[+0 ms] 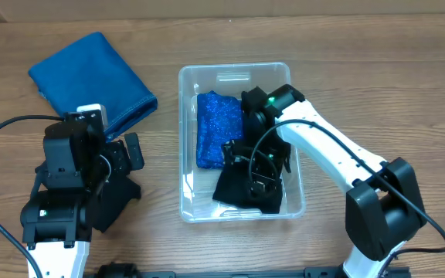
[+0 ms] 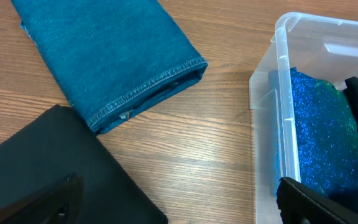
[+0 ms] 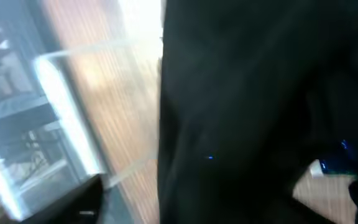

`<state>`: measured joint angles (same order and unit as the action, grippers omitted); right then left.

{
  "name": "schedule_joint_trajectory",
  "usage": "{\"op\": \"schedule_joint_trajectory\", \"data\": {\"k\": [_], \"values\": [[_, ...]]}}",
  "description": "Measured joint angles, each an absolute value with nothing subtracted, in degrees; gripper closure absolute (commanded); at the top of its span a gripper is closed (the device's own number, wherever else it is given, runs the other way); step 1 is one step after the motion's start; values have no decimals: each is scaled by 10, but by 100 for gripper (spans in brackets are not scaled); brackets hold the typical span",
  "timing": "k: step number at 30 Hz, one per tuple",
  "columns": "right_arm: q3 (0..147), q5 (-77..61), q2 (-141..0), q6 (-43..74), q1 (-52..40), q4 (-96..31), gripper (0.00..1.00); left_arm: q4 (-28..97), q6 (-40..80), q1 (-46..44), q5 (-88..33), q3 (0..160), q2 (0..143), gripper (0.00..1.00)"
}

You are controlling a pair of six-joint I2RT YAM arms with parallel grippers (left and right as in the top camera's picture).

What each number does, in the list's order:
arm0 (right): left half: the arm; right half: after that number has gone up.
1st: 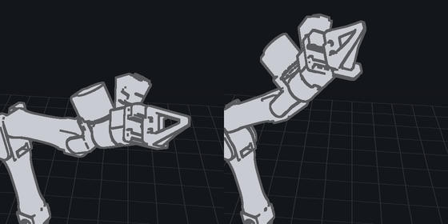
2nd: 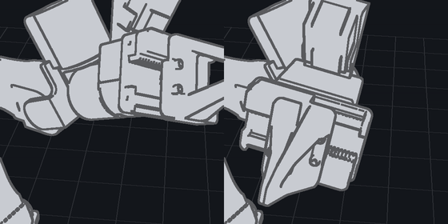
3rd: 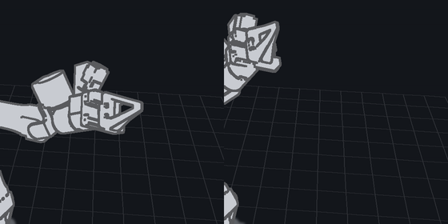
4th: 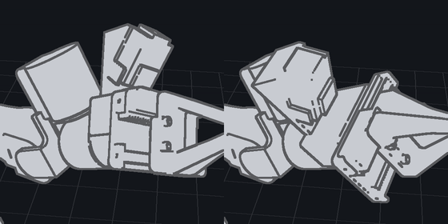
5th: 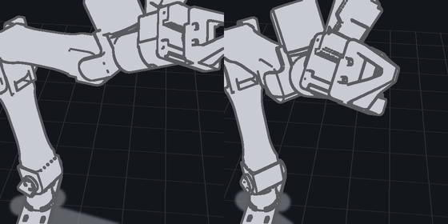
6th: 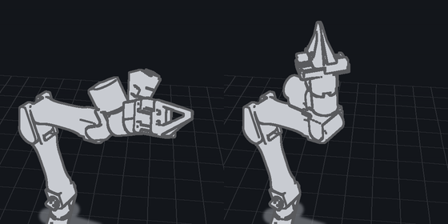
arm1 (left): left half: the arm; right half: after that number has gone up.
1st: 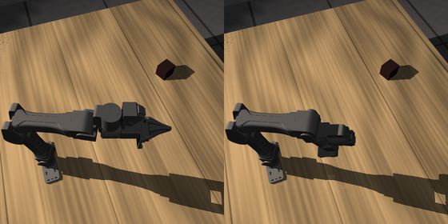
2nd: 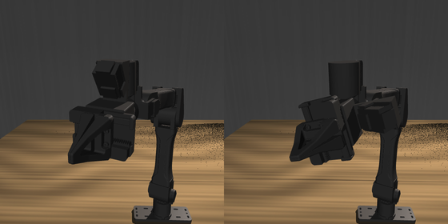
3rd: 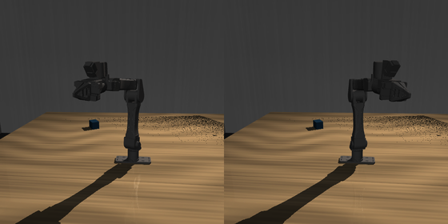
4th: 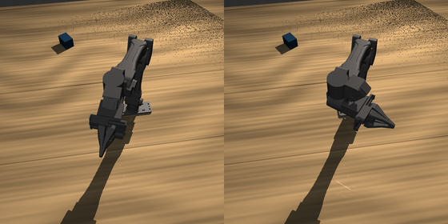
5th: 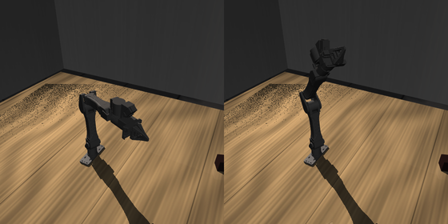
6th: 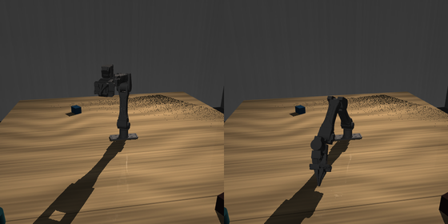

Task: Pack container
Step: 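Lay the second black cloth in the bin's front half, withdraw right gripper, then grasp the black cloth on the left with the left gripper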

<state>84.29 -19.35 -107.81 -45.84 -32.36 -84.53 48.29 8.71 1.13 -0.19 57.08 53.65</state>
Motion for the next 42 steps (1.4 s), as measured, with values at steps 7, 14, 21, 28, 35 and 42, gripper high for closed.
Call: {"op": "schedule_joint_trajectory", "data": {"k": [7, 14, 21, 28, 35, 42], "values": [[860, 1, -1079, -301, -327, -779, 0, 483, 87, 11, -2, 571, 536, 0], [974, 110, -1012, -173, -330, -746, 0, 483, 87, 11, -2, 571, 536, 0], [1005, 73, -778, -83, -242, -723, 0, 495, 96, 16, 18, 571, 536, 0], [1005, -38, -759, 32, 41, -799, 0, 614, 226, 225, 81, 573, 538, 0], [1005, -77, -767, 41, 56, -799, 0, 570, 251, 474, -29, 528, 590, 0], [1005, -82, -767, 43, 56, -801, 0, 396, 181, 484, -158, 400, 723, 1]]}}
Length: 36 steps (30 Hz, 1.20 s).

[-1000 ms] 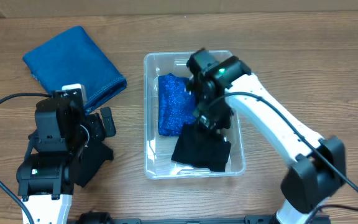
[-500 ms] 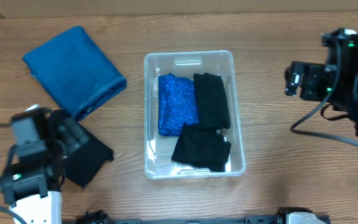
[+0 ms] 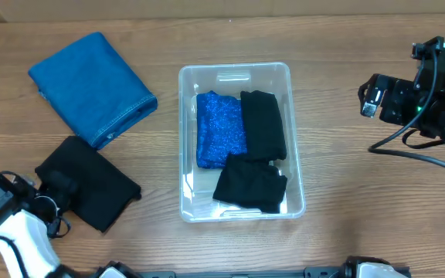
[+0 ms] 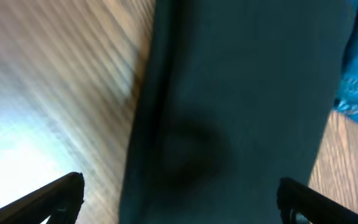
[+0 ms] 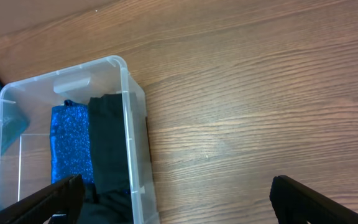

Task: Pack container
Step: 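Grasp the black cloth on the left with the left gripper, then carry the black cloth over the bin and drop it inside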

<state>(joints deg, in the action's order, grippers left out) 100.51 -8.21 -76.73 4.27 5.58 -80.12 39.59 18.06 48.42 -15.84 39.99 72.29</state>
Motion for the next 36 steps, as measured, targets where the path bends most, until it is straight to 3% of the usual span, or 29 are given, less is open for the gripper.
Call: {"op": "schedule_joint_trajectory", "data": {"k": [8, 10, 12, 14, 16, 24, 28, 32, 36], "values": [[1005, -85, -767, 43, 56, -801, 0, 315, 135, 485, -210, 399, 862, 4], [1005, -85, -767, 43, 56, -800, 0, 306, 130, 485, -221, 405, 874, 24], [1005, -86, -767, 43, 56, -800, 0, 287, 116, 484, -251, 413, 896, 59], [1005, -86, -767, 43, 56, -800, 0, 282, 98, 484, -296, 415, 919, 72], [1005, -86, -767, 43, 56, -800, 0, 281, 73, 484, -343, 412, 931, 95], [1005, -85, -767, 43, 56, -800, 0, 340, 25, 483, -477, 395, 900, 96], [1005, -86, -767, 43, 56, -800, 0, 487, 20, 466, -604, 422, 763, 96], [1005, -86, -767, 43, 56, -799, 0, 503, 43, 394, -642, 542, 672, 96], [1005, -83, -767, 43, 56, -799, 0, 427, 104, 238, -627, 693, 649, 96]]}}
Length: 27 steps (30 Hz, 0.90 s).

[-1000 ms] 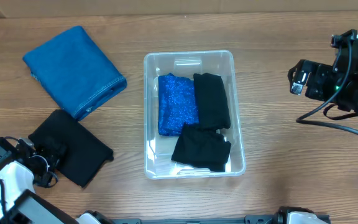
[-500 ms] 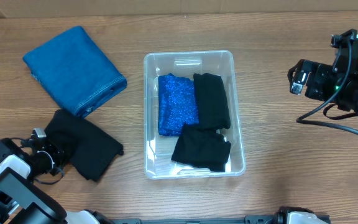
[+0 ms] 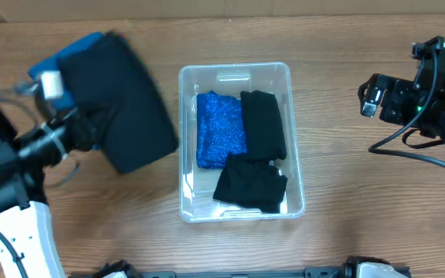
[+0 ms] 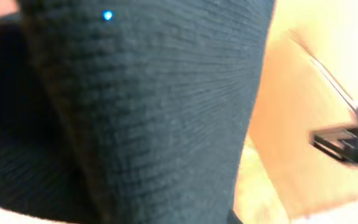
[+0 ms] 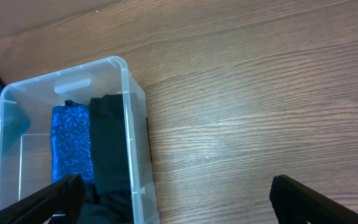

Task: Pack container
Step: 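Carry the black cloth over the bin and drop it inside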

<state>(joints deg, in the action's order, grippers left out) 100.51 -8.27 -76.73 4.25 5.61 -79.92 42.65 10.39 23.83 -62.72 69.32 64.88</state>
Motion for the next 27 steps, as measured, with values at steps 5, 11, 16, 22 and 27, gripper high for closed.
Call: {"op": "schedule_joint_trajectory", "data": {"k": [5, 11, 16, 22, 27], "values": [[1005, -46, -768, 57, 56, -803, 0, 391, 134, 15, -603, 744, 695, 96], [1005, 28, -768, 98, 56, -816, 0, 436, 101, -121, -583, 744, 824, 96], [1005, 41, -768, 105, 56, -816, 0, 557, -5, -184, -511, 759, 925, 96], [1005, 45, -768, 107, 56, -817, 0, 701, -233, -250, -383, 882, 1005, 96], [1005, 45, -768, 107, 56, -817, 0, 706, -415, -279, -338, 904, 1006, 96]]}}
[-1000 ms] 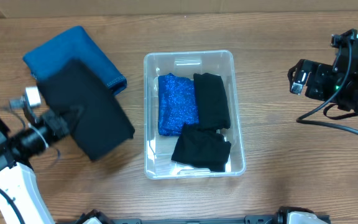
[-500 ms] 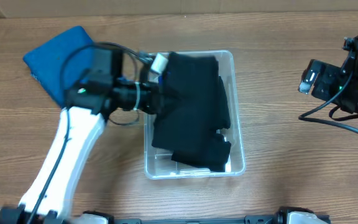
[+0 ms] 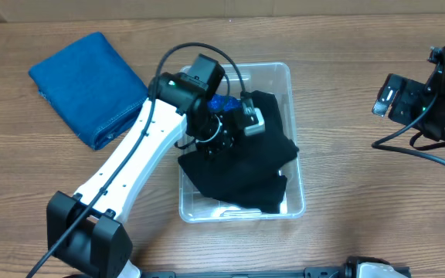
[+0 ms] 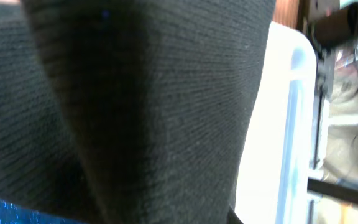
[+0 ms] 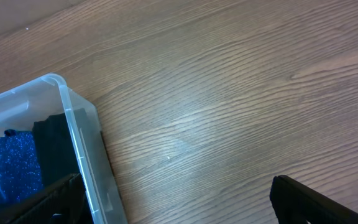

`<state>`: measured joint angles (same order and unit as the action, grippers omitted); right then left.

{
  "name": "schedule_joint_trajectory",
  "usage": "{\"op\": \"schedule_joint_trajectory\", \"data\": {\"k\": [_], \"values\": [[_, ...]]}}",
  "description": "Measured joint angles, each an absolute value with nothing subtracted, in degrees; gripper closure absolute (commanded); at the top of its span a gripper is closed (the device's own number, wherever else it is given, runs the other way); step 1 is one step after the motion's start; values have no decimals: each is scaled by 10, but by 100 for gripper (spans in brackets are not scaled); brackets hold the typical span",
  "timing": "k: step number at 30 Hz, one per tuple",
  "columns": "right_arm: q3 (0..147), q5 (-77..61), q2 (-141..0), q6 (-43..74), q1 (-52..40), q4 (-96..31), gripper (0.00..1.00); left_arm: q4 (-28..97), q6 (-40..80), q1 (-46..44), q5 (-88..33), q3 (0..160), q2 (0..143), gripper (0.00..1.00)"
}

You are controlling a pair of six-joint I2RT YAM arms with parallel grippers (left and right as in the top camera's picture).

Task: Pack container
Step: 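Carry the black cloth over the bin and drop it inside, then press and tuck the black cloths flat inside the bin with left gripper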

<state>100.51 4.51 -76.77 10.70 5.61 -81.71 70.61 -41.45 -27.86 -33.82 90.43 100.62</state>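
Observation:
The clear plastic container (image 3: 234, 68) stands mid-table. My left gripper (image 3: 221, 133) reaches into it, shut on a black cloth (image 3: 238, 166) that spreads across the bin's middle. That black cloth (image 4: 135, 106) fills the left wrist view and hides the fingers there. A blue sparkly cloth (image 3: 224, 103) peeks out beneath it, and a sliver of blue sparkly cloth (image 4: 5, 210) also shows in the left wrist view. Other black garments (image 3: 273, 108) lie along the bin's right side. My right gripper (image 5: 179, 199) hangs open over bare table, right of the container (image 5: 79, 130).
A folded blue denim piece (image 3: 91, 85) lies on the table at the far left. The left arm stretches diagonally from the front left toward the bin. The right arm's body (image 3: 431, 108) is at the right edge.
My left gripper has moved from above the denim at the left to inside the container, still with the black cloth. The right gripper has shifted slightly to the right.
First my right gripper was down in the bin on a black garment, with the left open near a black cloth on the table. Then the right stood off to the right and the left was at that cloth. The left then held it raised, and now over the bin.

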Motion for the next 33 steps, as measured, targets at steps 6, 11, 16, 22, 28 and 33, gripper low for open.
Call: {"op": "schedule_joint_trajectory", "data": {"k": [6, 11, 16, 22, 28, 33], "values": [[1005, 45, -768, 107, 56, -818, 0, 773, -545, -340, -317, 906, 1040, 96], [1005, 47, -768, 107, 56, -819, 0, 785, -537, -346, -286, 907, 1088, 96], [1005, 47, -768, 107, 56, -819, 0, 769, -474, -342, -267, 907, 1094, 48], [1005, 47, -768, 107, 56, -820, 0, 745, -418, -338, -257, 908, 1111, 0], [1005, 47, -768, 107, 56, -820, 0, 764, -289, -318, -208, 1039, 1109, 0], [1005, 47, -768, 107, 56, -820, 0, 761, -185, -334, -188, 1094, 1075, 67]]}}
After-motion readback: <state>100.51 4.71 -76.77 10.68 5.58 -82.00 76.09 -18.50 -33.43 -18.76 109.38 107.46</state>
